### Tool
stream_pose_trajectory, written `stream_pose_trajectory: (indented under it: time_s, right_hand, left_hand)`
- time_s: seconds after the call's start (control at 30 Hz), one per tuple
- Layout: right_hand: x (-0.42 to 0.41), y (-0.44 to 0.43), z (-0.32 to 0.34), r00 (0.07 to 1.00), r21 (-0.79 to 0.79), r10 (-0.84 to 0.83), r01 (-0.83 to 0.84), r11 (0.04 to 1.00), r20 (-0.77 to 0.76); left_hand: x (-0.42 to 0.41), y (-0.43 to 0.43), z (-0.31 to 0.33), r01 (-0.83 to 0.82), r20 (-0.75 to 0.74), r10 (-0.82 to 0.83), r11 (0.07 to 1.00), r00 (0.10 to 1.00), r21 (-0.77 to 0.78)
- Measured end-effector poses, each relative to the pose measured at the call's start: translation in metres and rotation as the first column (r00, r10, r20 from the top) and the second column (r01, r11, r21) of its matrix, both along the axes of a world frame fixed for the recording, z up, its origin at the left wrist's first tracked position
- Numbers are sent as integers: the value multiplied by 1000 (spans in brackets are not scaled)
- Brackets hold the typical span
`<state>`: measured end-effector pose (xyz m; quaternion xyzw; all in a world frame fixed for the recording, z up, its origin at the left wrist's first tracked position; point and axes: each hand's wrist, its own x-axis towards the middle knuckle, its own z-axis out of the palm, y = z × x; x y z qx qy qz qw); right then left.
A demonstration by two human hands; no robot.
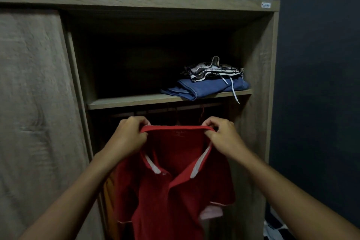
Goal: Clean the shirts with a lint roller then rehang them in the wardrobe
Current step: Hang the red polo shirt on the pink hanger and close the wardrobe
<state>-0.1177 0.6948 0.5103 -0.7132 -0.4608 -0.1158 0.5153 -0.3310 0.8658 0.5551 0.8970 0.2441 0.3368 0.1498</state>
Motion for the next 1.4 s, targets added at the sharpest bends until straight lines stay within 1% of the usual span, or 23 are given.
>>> stream_pose_trajectory:
  time_s: [0.07,0.17,0.23,0.27,0.33,0.43,0.47,0.5,0.53,0.57,0.6,0.63,0.67,0.73,0.87,0.97,1.07,1.13,1.23,1.4]
  right_hand:
    - [12,5,-2,998,17,-18,19,1000,-59]
    - [30,12,-5,989,28,-19,23,999,-148]
    - [42,17,-10,985,3,-15,16,1000,-171]
    - [48,19,-13,982,-11,-8,6,1000,-187]
    - [55,18,-18,968,-21,68,-75,997,-240]
    - [56,10,-30,911,-102,267,-312,945,-314]
    - [57,9,-35,894,-130,293,-353,926,-339]
    - [61,10,-39,892,-127,287,-348,929,-349]
    - [69,15,-45,905,-89,240,-288,954,-352]
    - [79,22,-51,927,-35,157,-179,983,-340]
    - [92,31,-57,944,13,43,-41,999,-328]
    - [105,38,-63,946,30,-78,92,995,-316]
    - [118,46,-69,938,25,-175,191,981,-298]
    - [140,60,-79,926,-58,-284,278,959,-249]
    - [177,85,-92,907,-250,-381,333,909,-180]
    - [200,105,-101,905,-415,-390,295,861,-167]
    - [213,123,-108,908,-464,-367,242,852,-200]
    - [217,133,-109,899,-410,-361,241,880,-248]
    - [215,143,-108,890,-253,-323,248,935,-321]
    - [198,133,-113,904,-86,-275,261,961,-327]
  left_hand:
    - [4,1,-3,22,-96,-26,999,995,-40]
    - [9,5,-6,126,-241,-152,985,958,-119]
    - [13,7,-8,182,-260,-221,969,940,-167]
    - [15,6,-8,199,-239,-234,967,943,-162]
    - [26,8,-12,199,-130,-218,970,967,-141]
    - [47,8,-19,115,17,-114,987,993,-110]
    - [54,7,-21,93,49,-89,990,995,-106]
    - [62,6,-24,81,76,-73,992,994,-102]
    - [69,5,-27,74,98,-64,992,993,-100]
    - [76,3,-29,69,120,-58,993,991,-91]
    - [84,2,-31,62,141,-50,995,989,-83]
    - [91,0,-34,54,163,-41,996,986,-77]
    - [98,-1,-37,45,183,-31,996,983,-75]
    - [110,-2,-42,19,203,-4,997,979,-71]
    - [127,7,-52,-39,170,56,994,984,-104]
    - [134,15,-58,-72,149,91,989,985,-131]
    - [138,22,-64,-108,130,128,982,983,-153]
    - [138,27,-68,-135,112,154,977,982,-164]
    - [137,32,-73,-148,108,169,973,980,-177]
    - [135,33,-76,-138,138,167,970,976,-200]
